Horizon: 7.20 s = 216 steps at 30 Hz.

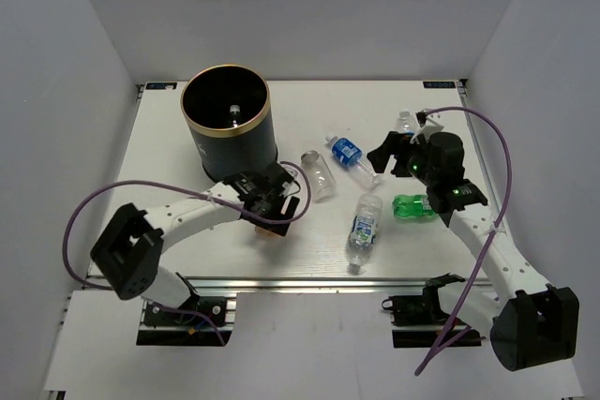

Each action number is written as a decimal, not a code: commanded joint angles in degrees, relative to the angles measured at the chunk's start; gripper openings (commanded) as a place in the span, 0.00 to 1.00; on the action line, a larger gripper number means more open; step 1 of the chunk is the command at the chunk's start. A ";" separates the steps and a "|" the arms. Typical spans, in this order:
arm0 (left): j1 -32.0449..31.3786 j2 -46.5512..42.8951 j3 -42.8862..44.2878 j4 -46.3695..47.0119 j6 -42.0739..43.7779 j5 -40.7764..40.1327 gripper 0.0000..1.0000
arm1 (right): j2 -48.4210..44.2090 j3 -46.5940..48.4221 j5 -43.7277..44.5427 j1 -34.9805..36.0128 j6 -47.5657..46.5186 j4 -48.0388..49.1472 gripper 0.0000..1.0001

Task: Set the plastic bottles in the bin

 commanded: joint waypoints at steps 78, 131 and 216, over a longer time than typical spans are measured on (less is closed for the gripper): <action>14.81 -2.23 39.85 1.55 12.38 3.17 1.00 | 5.00 -3.85 25.87 21.77 9.75 -20.19 0.90; 8.47 -61.55 -14.47 22.73 10.88 -17.02 0.99 | 46.89 63.08 3.48 33.38 -16.19 33.51 0.00; -5.60 42.67 56.90 -18.40 -37.99 -27.05 0.91 | -35.69 -12.90 52.50 27.40 14.33 -6.75 0.74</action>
